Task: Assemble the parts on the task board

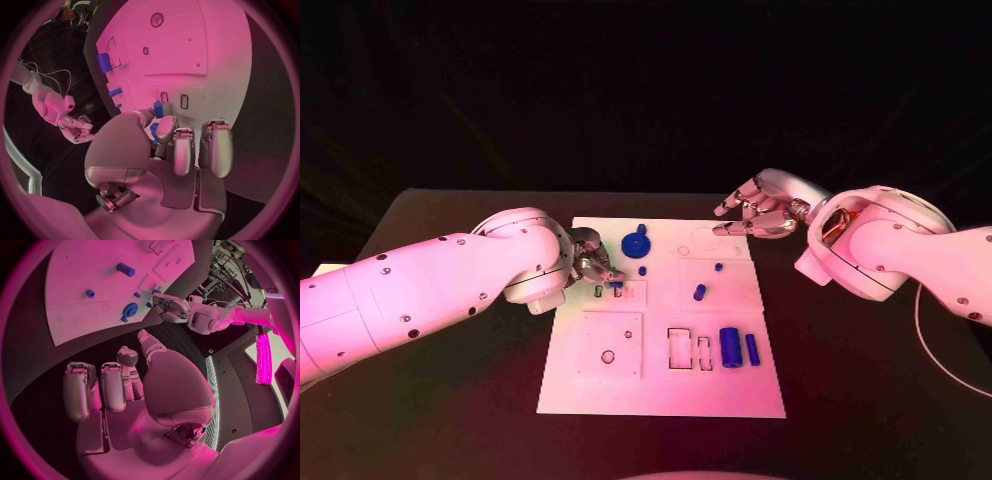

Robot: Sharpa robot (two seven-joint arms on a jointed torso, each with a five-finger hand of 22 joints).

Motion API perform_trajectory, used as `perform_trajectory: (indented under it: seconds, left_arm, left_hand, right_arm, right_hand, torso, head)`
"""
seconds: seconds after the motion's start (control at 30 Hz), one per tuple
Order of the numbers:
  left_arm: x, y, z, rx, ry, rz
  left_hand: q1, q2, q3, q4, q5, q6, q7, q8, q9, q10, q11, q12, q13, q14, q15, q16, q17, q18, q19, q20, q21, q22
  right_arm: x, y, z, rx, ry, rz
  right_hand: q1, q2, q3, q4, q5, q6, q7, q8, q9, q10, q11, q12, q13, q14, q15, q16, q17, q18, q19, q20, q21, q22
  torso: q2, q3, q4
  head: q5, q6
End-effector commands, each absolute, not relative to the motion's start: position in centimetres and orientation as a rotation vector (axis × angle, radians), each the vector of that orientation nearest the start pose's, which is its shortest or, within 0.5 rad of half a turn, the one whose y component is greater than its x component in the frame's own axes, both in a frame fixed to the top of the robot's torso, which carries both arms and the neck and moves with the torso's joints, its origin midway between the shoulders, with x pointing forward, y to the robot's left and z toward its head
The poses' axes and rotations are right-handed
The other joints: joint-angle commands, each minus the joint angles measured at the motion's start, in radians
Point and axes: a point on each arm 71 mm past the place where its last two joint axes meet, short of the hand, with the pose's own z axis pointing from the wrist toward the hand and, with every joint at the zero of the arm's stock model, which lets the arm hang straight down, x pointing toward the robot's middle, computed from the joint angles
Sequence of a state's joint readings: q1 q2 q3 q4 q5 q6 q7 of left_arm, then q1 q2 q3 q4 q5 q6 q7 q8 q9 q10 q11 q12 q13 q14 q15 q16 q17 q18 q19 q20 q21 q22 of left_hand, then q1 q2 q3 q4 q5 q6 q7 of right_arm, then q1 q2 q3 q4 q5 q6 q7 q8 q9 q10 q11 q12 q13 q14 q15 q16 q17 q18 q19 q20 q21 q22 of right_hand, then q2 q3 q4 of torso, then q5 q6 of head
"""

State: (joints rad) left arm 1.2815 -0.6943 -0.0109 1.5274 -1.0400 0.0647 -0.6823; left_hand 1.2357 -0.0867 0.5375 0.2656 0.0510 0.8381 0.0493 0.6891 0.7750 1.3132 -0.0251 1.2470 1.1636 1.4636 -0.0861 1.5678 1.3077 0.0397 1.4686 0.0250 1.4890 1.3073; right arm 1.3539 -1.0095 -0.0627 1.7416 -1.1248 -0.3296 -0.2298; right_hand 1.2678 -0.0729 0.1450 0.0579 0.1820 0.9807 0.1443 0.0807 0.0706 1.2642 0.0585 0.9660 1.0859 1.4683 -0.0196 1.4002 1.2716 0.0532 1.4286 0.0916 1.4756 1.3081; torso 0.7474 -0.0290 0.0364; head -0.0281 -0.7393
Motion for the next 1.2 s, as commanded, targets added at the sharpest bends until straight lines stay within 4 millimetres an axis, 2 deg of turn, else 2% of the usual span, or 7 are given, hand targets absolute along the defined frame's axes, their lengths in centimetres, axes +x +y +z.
perform_trajectory:
  seconds: [0.03,0.53,0.93,1.2]
  left_arm:
    - [49.11,14.66,-17.56,-0.184,2.227,-0.413]
    - [49.02,14.18,-17.92,-0.067,2.270,-0.330]
    - [48.82,13.96,-18.17,-0.013,2.308,-0.296]
    - [48.88,14.23,-18.24,-0.010,2.313,-0.277]
  left_hand:
    - [-0.012,0.000,0.141,-0.133,-0.002,0.004,-0.005,0.006,0.002,0.004,0.000,0.003,0.001,0.107,0.005,0.003,0.263,-0.005,0.026,0.005,-0.005,0.118]
    - [-0.016,-0.007,0.142,-0.141,-0.003,0.004,-0.006,0.005,0.004,0.005,0.000,0.003,0.001,0.107,0.004,0.003,0.263,-0.004,0.025,0.004,-0.006,0.117]
    - [-0.016,-0.009,0.142,-0.146,-0.003,0.004,-0.006,0.005,0.005,0.005,-0.001,0.004,0.001,0.107,0.004,0.003,0.263,-0.004,0.025,0.004,-0.006,0.116]
    - [-0.016,-0.010,0.142,-0.148,-0.003,0.004,-0.006,0.005,0.005,0.005,-0.001,0.003,0.000,0.107,0.004,0.003,0.263,-0.003,0.022,0.004,-0.010,0.110]
  right_arm:
    - [46.43,-22.48,-11.57,0.158,1.703,0.724]
    - [46.40,-22.39,-11.60,0.154,1.706,0.727]
    - [46.40,-22.26,-11.60,0.151,1.707,0.731]
    - [46.38,-22.26,-11.60,0.150,1.707,0.731]
  right_hand:
    - [0.009,0.002,0.002,-0.005,0.003,0.006,-0.002,0.004,0.001,-0.004,-0.005,-0.004,-0.001,0.045,-0.001,-0.006,-0.001,0.000,-0.008,-0.001,-0.006,0.022]
    - [0.008,0.002,0.000,-0.005,0.002,0.006,-0.002,0.004,0.001,-0.004,-0.004,-0.004,-0.002,0.045,-0.001,-0.007,-0.001,0.000,-0.008,-0.002,-0.006,0.022]
    - [0.008,0.002,0.000,-0.005,0.002,0.006,-0.002,0.004,0.001,-0.004,-0.004,-0.004,-0.002,0.045,-0.001,-0.007,-0.001,0.000,-0.008,-0.002,-0.006,0.022]
    - [0.008,0.002,0.000,-0.005,0.002,0.006,-0.002,0.004,0.001,-0.004,-0.004,-0.004,-0.002,0.045,-0.001,-0.007,-0.001,0.000,-0.008,-0.002,-0.006,0.022]
  torso:
    - [0.000,-0.0005,0.0005]
    - [0.000,-0.0015,-0.0003]
    - [0.001,-0.0013,-0.0013]
    - [0.000,-0.0012,0.0006]
  head:
    - [0.001,-0.003]
    - [0.005,-0.005]
    - [0.009,-0.012]
    - [0.008,-0.015]
